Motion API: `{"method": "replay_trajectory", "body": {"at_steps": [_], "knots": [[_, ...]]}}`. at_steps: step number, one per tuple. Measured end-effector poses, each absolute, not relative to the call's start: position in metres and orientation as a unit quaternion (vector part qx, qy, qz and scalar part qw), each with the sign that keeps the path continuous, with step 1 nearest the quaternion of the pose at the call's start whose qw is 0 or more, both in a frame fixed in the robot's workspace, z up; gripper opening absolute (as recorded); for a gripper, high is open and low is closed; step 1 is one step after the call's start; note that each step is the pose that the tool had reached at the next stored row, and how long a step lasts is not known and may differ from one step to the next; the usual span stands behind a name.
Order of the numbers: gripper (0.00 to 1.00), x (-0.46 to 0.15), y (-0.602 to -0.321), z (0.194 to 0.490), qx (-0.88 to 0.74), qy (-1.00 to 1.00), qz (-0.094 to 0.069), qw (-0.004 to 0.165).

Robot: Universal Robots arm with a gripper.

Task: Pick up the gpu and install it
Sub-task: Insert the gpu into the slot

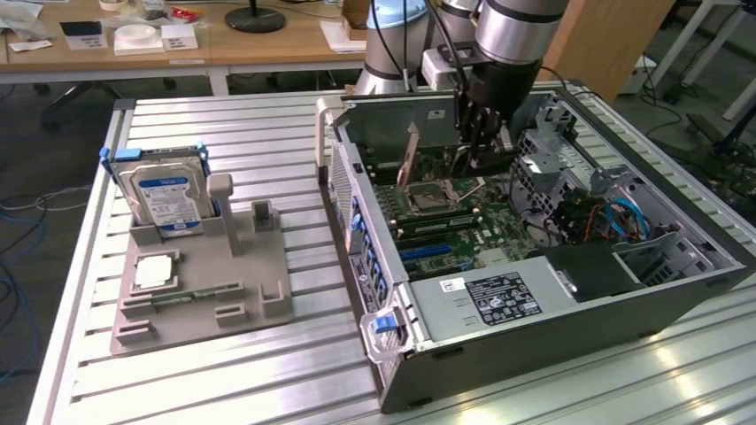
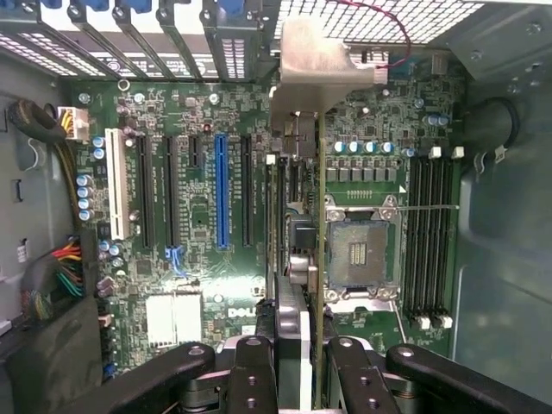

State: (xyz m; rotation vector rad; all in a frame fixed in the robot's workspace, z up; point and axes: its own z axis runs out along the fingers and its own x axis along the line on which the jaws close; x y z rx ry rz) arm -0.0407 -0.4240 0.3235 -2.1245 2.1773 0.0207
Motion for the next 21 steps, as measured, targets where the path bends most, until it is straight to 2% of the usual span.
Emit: {"method": "replay_trajectory", "body": {"at_steps": [12, 16, 21], "knots": [[0.28, -0.049, -0.435, 0.320, -0.698, 0.715, 0.006, 0.049], [0.28, -0.049, -0.435, 0.316, -0.698, 0.715, -0.001, 0.043], [0.28, -0.051, -0.435, 0.307, -0.698, 0.715, -0.001, 0.043]]}}
